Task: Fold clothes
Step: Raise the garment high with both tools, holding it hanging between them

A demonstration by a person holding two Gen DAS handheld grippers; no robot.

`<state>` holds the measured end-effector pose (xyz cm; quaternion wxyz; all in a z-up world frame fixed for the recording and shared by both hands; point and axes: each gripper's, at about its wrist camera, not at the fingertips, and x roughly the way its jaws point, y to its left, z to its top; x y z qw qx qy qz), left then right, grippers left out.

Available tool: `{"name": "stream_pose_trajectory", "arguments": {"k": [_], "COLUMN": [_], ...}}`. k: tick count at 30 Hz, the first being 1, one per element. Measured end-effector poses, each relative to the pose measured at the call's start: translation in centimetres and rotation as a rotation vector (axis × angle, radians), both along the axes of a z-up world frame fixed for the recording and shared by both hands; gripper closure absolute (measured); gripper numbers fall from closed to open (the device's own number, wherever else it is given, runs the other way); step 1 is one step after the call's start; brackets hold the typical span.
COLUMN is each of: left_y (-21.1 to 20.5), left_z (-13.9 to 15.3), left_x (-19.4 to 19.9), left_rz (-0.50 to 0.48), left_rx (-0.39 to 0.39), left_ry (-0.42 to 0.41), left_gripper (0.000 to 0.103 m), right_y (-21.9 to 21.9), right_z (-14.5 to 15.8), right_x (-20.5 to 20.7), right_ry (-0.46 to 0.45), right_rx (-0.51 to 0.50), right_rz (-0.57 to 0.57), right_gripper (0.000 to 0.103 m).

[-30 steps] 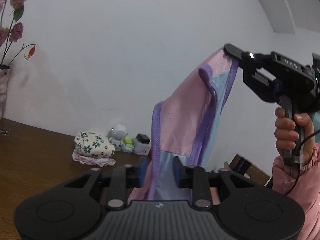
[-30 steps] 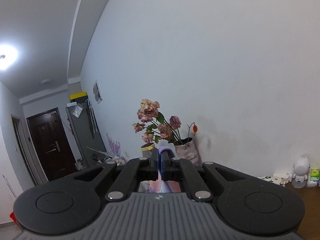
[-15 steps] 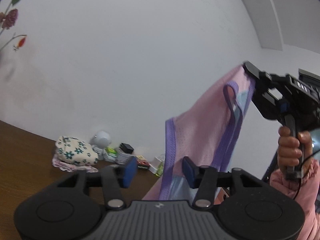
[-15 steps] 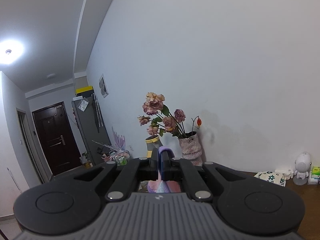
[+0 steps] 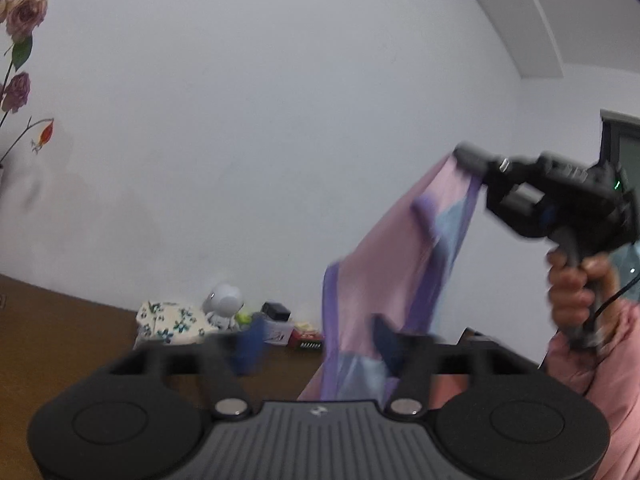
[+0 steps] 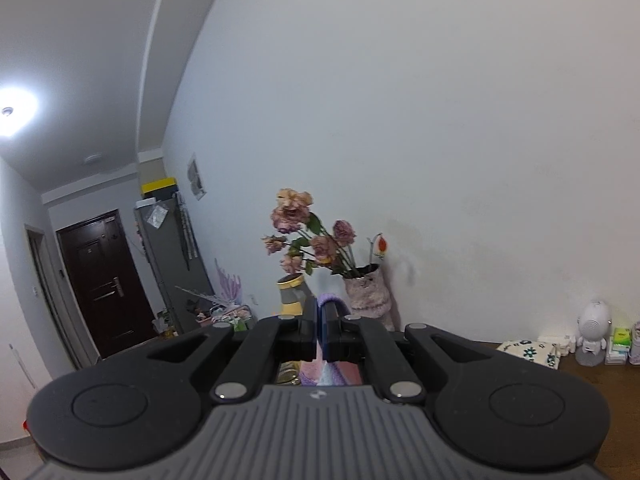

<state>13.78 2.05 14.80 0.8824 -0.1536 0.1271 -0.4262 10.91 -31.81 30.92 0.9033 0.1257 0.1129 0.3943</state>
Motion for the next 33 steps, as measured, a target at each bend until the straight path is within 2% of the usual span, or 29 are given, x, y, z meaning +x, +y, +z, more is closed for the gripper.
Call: {"name": "stream_pose_trajectory", "arguments": {"k": [5, 7, 8, 9, 13, 16, 20, 23, 29, 31, 33], "left_y": [-1.1, -1.6, -1.8, -2.0, -2.0, -1.0, 0.4, 1.5, 2.4, 2.5, 2.4], "left_z": [-2.6, -3.7, -4.2, -4.5, -4.5, -3.3, 0.0, 4.8, 17.6, 20.0, 20.9], "left_x": [2.0, 2.8, 3.2, 3.3, 2.0, 1.0, 0.2, -0.7, -4.6, -5.9, -6.4], "left_rz": [-0.106, -0.149, -0.17, -0.18, -0.169, -0.106, 0.017, 0.103, 0.291, 0.331, 0.355], "left_rx": [-0.076, -0.107, -0.122, -0.131, -0.163, -0.175, -0.135, -0.087, -0.013, 0.002, 0.018], "left_ry": [0.041, 0.057, 0.065, 0.061, -0.002, -0.037, -0.088, -0.154, -0.314, -0.329, -0.331], "left_gripper": [0.04, 0.062, 0.096, 0.102, 0.102, 0.102, 0.102, 0.102, 0.102, 0.102, 0.102], "right_y": [0.2, 0.0, -0.2, -0.4, -1.3, -2.1, -2.3, -2.1, -2.1, -1.8, -0.9], "right_z": [-0.5, -0.9, -1.0, -1.1, -1.6, -2.1, -2.4, -1.6, 5.5, 7.5, 8.4], "right_x": [-1.3, -1.8, -2.0, -2.2, -2.0, -1.5, -0.5, 0.6, -0.8, -1.6, -1.3], "right_ry": [0.004, 0.008, 0.009, 0.006, 0.016, 0.03, 0.032, 0.024, -0.12, -0.161, -0.155], "right_rx": [-0.024, -0.021, -0.02, -0.022, -0.027, -0.023, -0.057, -0.081, 0.002, 0.019, -0.002], "right_rz": [0.036, 0.057, 0.065, 0.064, 0.031, 0.004, -0.052, -0.096, -0.084, -0.075, -0.077], "right_gripper": [0.102, 0.102, 0.102, 0.102, 0.102, 0.102, 0.102, 0.102, 0.102, 0.102, 0.102]}}
